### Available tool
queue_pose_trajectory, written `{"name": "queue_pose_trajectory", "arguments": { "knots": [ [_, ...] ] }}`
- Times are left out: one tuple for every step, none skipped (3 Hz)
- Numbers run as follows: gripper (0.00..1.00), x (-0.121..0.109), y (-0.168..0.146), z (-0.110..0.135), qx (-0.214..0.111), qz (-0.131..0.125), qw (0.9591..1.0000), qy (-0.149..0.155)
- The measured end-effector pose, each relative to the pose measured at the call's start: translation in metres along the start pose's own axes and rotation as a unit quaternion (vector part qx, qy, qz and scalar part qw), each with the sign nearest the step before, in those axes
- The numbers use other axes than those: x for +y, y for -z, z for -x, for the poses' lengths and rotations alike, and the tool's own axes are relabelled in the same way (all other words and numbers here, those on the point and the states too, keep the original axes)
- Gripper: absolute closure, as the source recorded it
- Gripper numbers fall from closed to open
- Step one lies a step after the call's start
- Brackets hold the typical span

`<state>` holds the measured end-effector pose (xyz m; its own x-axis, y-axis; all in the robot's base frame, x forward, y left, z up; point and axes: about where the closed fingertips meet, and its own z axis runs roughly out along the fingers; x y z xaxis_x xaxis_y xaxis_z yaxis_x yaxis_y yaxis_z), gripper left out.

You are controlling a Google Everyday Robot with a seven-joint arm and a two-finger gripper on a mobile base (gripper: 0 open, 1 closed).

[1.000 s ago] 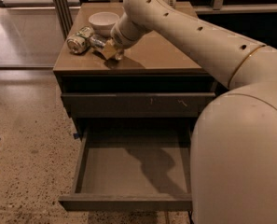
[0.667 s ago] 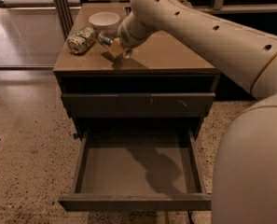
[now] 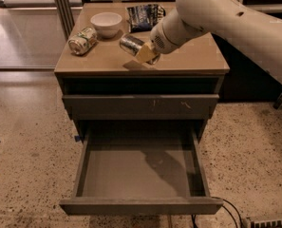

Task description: Place redbull can into middle drawer

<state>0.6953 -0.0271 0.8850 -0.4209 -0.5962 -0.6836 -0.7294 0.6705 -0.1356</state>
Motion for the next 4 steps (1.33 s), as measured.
{"name": "queue_pose_trajectory", "arguments": {
  "knots": [
    [1.0, -0.001, 0.032, -0.041, 0.008, 0.041, 0.9988, 0.023],
    [1.0, 0.001, 0.034, -0.092, 0.068, 0.087, 0.9897, 0.091],
    [1.0, 0.011, 0.006, -0.155, 0.16, 0.143, 0.9654, 0.148],
    [1.0, 0.02, -0.033, -0.219, 0.236, 0.177, 0.9398, 0.173]
  ]
}}
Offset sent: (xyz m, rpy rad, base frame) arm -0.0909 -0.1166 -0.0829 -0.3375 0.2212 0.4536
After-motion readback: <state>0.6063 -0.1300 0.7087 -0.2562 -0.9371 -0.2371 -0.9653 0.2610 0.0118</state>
